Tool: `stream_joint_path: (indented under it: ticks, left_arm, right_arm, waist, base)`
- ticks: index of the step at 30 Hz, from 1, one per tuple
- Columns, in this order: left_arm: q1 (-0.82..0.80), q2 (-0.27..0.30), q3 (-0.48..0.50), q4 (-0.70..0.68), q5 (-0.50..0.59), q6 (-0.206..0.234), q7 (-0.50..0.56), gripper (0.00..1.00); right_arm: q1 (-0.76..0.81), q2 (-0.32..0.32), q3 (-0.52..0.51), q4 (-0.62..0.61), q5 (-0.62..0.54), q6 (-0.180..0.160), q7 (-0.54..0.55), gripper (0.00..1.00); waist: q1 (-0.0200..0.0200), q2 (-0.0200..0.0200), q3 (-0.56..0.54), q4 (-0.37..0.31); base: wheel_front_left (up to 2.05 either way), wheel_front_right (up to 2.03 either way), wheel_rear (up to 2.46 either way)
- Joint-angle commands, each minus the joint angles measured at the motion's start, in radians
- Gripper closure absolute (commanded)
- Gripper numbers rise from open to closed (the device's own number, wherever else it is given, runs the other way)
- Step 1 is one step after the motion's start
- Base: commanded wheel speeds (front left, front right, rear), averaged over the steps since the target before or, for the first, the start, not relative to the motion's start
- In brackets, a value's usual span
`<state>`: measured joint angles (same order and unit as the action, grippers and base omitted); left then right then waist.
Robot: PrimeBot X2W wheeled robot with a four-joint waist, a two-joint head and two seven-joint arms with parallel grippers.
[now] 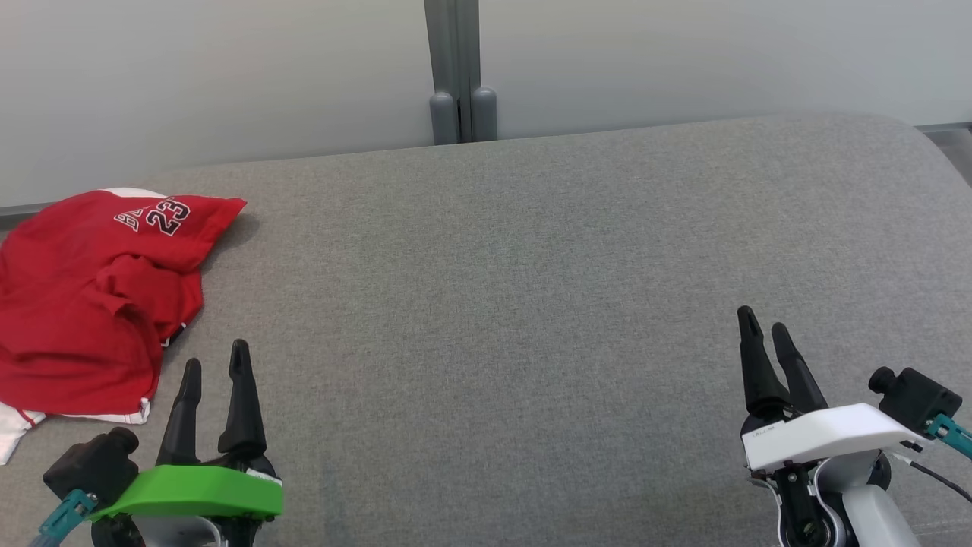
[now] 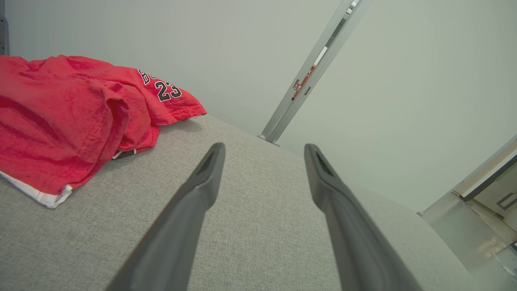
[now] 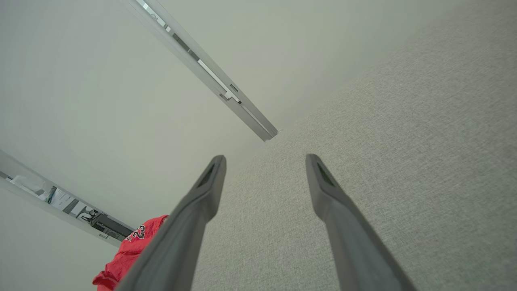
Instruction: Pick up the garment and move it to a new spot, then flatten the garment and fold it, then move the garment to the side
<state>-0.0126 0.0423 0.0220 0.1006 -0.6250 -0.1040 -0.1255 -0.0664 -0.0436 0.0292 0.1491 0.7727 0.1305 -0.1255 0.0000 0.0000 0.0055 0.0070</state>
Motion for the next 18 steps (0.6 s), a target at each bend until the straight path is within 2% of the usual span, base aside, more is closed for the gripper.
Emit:
stream_joint_path:
  ticks: [1,18]
  left_arm:
    - [-0.001,0.008,-0.001,-0.016,0.032,0.003,-0.012,0.00]
    - [0.016,0.010,-0.006,-0.019,0.220,0.006,-0.054,0.00]
  right_arm:
    - [-0.011,-0.006,0.004,-0.016,-0.031,0.000,-0.012,0.00]
    - [-0.005,-0.007,0.018,0.005,-0.217,0.000,-0.054,0.00]
  waist:
    - [0.0000,0.0000,0.000,0.000]
    - [0.0000,0.0000,0.000,0.004]
  base:
    - [0.00,0.00,0.00]
    - [0.00,0.00,0.00]
